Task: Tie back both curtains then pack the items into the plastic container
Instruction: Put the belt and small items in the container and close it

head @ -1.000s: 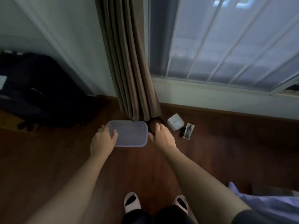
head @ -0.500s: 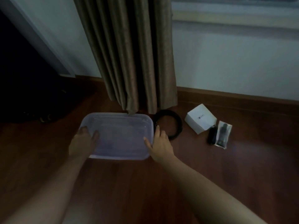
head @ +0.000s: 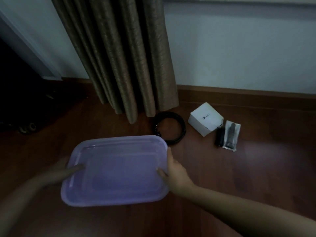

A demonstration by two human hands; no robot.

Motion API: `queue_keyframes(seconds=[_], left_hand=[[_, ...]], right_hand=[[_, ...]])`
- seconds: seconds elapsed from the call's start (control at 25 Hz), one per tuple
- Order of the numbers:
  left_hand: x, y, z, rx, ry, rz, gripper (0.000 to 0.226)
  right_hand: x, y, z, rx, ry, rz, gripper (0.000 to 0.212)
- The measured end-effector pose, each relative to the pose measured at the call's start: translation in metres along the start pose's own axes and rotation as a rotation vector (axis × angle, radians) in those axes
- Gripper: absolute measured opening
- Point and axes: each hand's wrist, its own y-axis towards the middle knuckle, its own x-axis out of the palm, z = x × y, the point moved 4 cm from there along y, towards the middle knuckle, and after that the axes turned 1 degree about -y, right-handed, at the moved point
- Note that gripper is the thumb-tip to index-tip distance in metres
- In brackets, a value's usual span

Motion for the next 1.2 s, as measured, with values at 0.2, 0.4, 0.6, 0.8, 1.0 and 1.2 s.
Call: queue_keyframes(seconds=[0.2, 0.4, 0.6, 0.8, 1.0, 1.2], left_hand=[[0.076, -0.072, 0.100, 0.340, 0.233, -0.149, 0.085], [0.167, -0.116, 0.184, 0.439, 0.300, -0.226, 0.093], [0.205, -0.119, 0.197, 0.397, 0.433, -0.310, 0.091], [0.202, -0.108, 0.220, 0.501, 0.406, -0.055, 0.089], [0.218, -0.101, 0.234, 0.608, 0.340, -0.016, 0.046], [0.214, -0.105, 0.236, 0.646, 0.462, 0.039, 0.040]], right_hand=[[-0.072, -0.065, 0.093, 0.190, -0.051, 0.215, 0.075], [-0.126, -0.134, 0.179, 0.384, 0.021, 0.456, 0.069], [-0.127, -0.150, 0.217, 0.403, 0.011, 0.474, 0.070], [-0.127, -0.149, 0.219, 0.340, 0.227, 0.565, 0.070], [-0.116, -0.143, 0.217, 0.264, 0.327, 0.597, 0.040], [-0.115, -0.139, 0.221, 0.268, 0.355, 0.631, 0.045]])
